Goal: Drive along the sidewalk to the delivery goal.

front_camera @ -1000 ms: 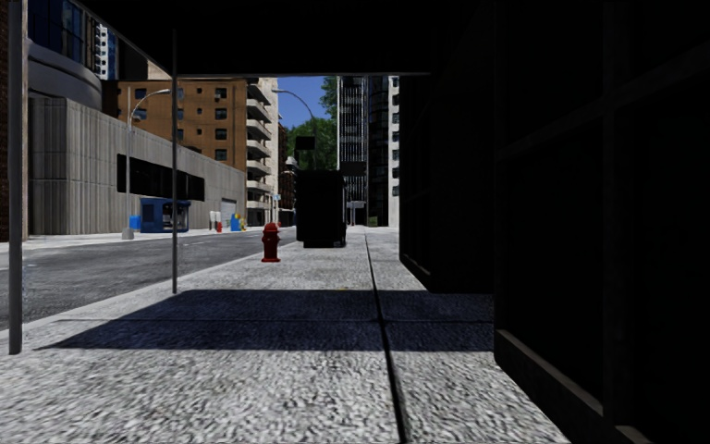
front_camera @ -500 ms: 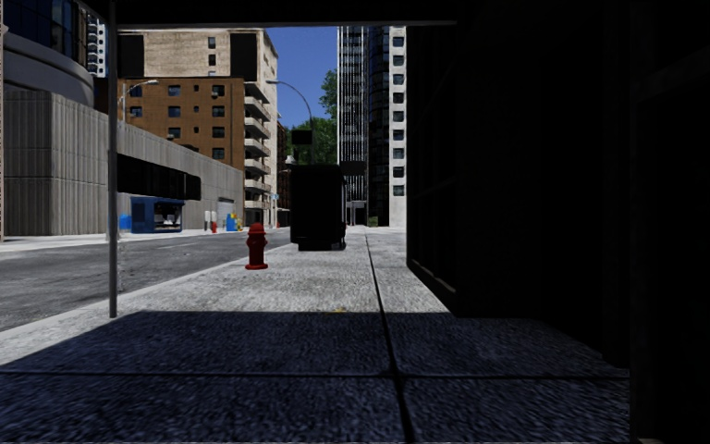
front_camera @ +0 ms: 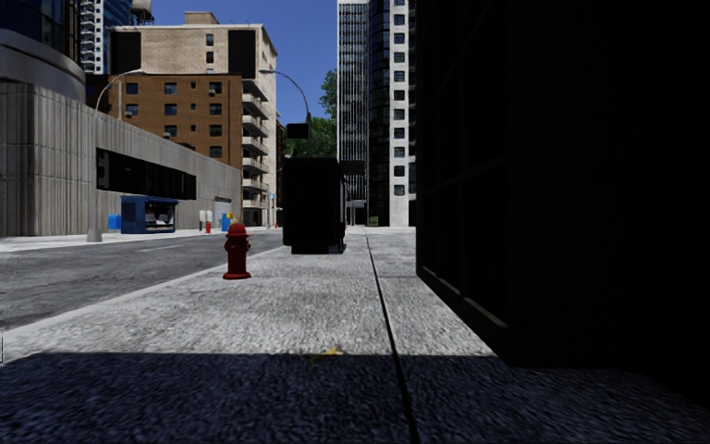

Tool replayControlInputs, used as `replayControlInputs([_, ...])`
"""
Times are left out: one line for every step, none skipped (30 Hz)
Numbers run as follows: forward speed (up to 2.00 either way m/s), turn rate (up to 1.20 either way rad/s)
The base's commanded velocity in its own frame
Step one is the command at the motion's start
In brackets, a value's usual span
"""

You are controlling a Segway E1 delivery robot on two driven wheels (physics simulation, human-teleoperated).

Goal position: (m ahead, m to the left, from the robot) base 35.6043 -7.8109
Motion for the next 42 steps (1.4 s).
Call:
replayControlInputs([2.0, 0.0])
replayControlInputs([2.0, 0.0])
replayControlInputs([2.0, 0.0])
replayControlInputs([2.0, 0.0])
replayControlInputs([2.0, 0.0])
replayControlInputs([2.0, 0.0])
replayControlInputs([2.0, 0.0])
replayControlInputs([2.0, 0.0])
replayControlInputs([2.0, 0.0])
replayControlInputs([2.0, 0.0])
replayControlInputs([2.0, 0.0])
replayControlInputs([2.0, 0.0])
replayControlInputs([2.0, 0.0])
replayControlInputs([2.0, 0.0])
replayControlInputs([2.0, 0.0])
replayControlInputs([2.0, 0.0])
replayControlInputs([2.0, 0.0])
replayControlInputs([2.0, 0.0])
replayControlInputs([2.0, 0.0])
replayControlInputs([2.0, 0.0])
replayControlInputs([2.0, 0.0])
replayControlInputs([2.0, 0.0])
replayControlInputs([2.0, 0.0])
replayControlInputs([2.0, 0.0])
replayControlInputs([2.0, 0.0])
replayControlInputs([2.0, 0.0])
replayControlInputs([2.0, 0.0])
replayControlInputs([2.0, 0.0])
replayControlInputs([2.0, 0.0])
replayControlInputs([2.0, 0.0])
replayControlInputs([2.0, 0.0])
replayControlInputs([2.0, 0.0])
replayControlInputs([2.0, 0.0])
replayControlInputs([2.0, 0.0])
replayControlInputs([2.0, 0.0])
replayControlInputs([2.0, 0.0])
replayControlInputs([2.0, 0.0])
replayControlInputs([2.0, 0.0])
replayControlInputs([2.0, 0.0])
replayControlInputs([2.0, 0.0])
replayControlInputs([2.0, 0.0])
replayControlInputs([2.0, 0.0])
